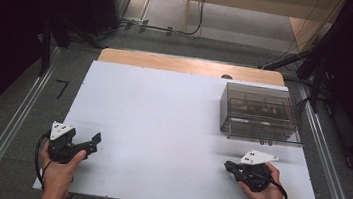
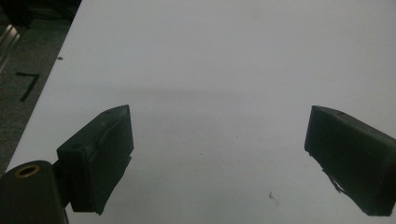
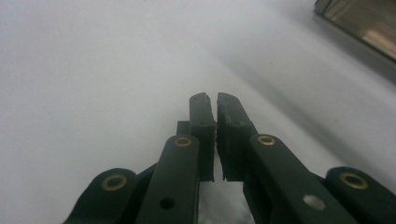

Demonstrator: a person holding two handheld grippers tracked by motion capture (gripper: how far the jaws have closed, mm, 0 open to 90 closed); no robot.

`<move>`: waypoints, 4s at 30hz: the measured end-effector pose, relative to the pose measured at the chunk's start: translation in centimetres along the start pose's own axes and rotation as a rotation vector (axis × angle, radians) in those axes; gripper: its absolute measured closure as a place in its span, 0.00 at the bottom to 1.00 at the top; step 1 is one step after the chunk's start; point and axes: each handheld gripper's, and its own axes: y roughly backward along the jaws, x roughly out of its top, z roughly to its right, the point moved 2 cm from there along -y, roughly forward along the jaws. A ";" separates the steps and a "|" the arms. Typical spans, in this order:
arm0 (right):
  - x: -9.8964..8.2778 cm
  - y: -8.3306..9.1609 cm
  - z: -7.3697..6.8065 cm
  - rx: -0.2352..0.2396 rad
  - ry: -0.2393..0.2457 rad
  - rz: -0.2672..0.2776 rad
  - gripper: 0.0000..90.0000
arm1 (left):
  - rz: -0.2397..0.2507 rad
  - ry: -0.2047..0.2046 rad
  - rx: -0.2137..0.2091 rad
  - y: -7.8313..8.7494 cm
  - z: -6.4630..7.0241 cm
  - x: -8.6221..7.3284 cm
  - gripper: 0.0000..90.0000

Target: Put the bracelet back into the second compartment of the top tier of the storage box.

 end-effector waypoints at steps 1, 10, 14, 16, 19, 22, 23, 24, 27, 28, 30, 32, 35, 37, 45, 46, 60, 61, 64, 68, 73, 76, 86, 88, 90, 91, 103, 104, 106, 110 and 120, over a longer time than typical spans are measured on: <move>0.0 0.2 0.1 -0.006 -0.003 0.009 0.93 | 0.000 0.000 -0.001 0.0 0.0 0.0 0.10; 0.0 2.0 1.0 -0.037 -0.053 0.075 0.93 | 0.000 0.000 -0.003 0.0 0.0 0.0 0.10; 0.0 2.9 1.3 -0.048 -0.075 0.109 0.93 | 0.001 0.001 -0.001 0.0 0.0 0.0 0.10; 0.0 3.2 1.5 -0.050 -0.082 0.127 0.93 | 0.000 0.002 -0.001 0.0 0.0 0.0 0.10; 0.1 3.7 1.6 -0.056 -0.086 0.145 0.93 | -0.001 0.000 -0.002 0.0 0.0 0.0 0.10; 0.1 4.0 1.7 -0.058 -0.095 0.157 0.93 | 0.000 0.000 -0.002 0.0 0.0 0.0 0.10; 0.2 4.2 1.8 -0.063 -0.099 0.169 0.93 | 0.000 0.002 -0.002 0.0 0.0 0.0 0.10; 0.2 4.3 1.8 -0.061 -0.100 0.173 0.93 | -0.002 0.001 -0.001 0.0 0.0 0.0 0.10; 0.2 4.5 2.0 -0.068 -0.106 0.181 0.93 | -0.001 -0.001 -0.003 0.0 0.0 0.0 0.10; 0.2 4.6 2.1 -0.070 -0.109 0.186 0.93 | -0.001 -0.001 -0.003 0.0 0.0 0.0 0.10; 0.2 4.7 2.1 -0.074 -0.110 0.191 0.93 | -0.003 0.000 -0.002 0.0 0.0 0.0 0.10; 0.3 4.9 2.2 -0.079 -0.116 0.200 0.93 | -0.002 -0.001 -0.004 0.0 0.0 0.0 0.10; 0.4 5.3 2.4 -0.090 -0.121 0.217 0.93 | -0.002 -0.002 -0.003 0.0 0.0 0.0 0.10; 0.5 5.6 2.6 -0.095 -0.124 0.230 0.93 | -0.002 -0.002 -0.003 -0.1 0.0 0.0 0.10; 0.9 6.7 3.2 -0.107 -0.137 0.273 0.93 | -0.005 -0.001 -0.003 -0.1 0.0 0.0 0.10; 0.9 6.7 3.2 -0.107 -0.137 0.273 0.93 | -0.006 -0.002 -0.003 -0.1 0.0 0.0 0.10; 1.7 8.6 4.5 -0.149 -0.156 0.336 0.94 | -0.007 0.000 -0.003 -0.2 0.0 0.0 0.10; 1.7 8.6 4.5 -0.149 -0.156 0.336 0.94 | -0.007 0.000 -0.004 -0.2 0.0 0.0 0.10; 1.9 8.7 4.8 -0.157 -0.162 0.342 0.94 | -0.006 0.000 -0.002 -0.2 0.0 0.0 0.10; 2.2 9.0 5.2 -0.166 -0.169 0.352 0.94 | -0.008 0.000 -0.003 -0.2 0.0 0.0 0.10; 2.3 9.1 5.6 -0.169 -0.178 0.360 0.94 | -0.006 0.001 -0.001 -0.2 0.0 0.0 0.10; 2.5 9.4 5.8 -0.176 -0.179 0.367 0.94 | -0.006 0.000 -0.001 -0.2 0.0 0.0 0.10; 3.2 10.4 6.8 -0.202 -0.184 0.400 0.94 | -0.006 0.000 0.000 -0.2 0.0 0.0 0.10; 3.4 10.7 7.1 -0.210 -0.187 0.407 0.94 | -0.007 0.000 -0.001 -0.2 0.0 0.0 0.10; 3.8 11.1 7.5 -0.223 -0.191 0.418 0.94 | -0.008 -0.001 -0.001 -0.2 0.0 0.0 0.10; 3.9 11.2 7.7 -0.225 -0.194 0.423 0.94 | -0.008 -0.001 0.000 -0.2 0.0 -0.1 0.10; 4.8 11.8 9.0 -0.254 -0.206 0.453 0.94 | -0.008 -0.001 0.001 -0.2 0.0 0.0 0.10; 4.8 11.8 9.0 -0.254 -0.206 0.453 0.94 | -0.008 -0.001 0.001 -0.1 0.0 0.0 0.10; 4.9 11.7 9.2 -0.256 -0.208 0.453 0.94 | -0.006 0.000 0.001 -0.1 0.0 0.0 0.10; 5.1 11.4 9.4 -0.259 -0.211 0.451 0.94 | -0.007 0.000 0.001 -0.2 0.0 0.0 0.10; 4.9 9.3 9.7 -0.239 -0.219 0.405 0.94 | -0.007 -0.002 0.000 -0.1 0.0 0.0 0.10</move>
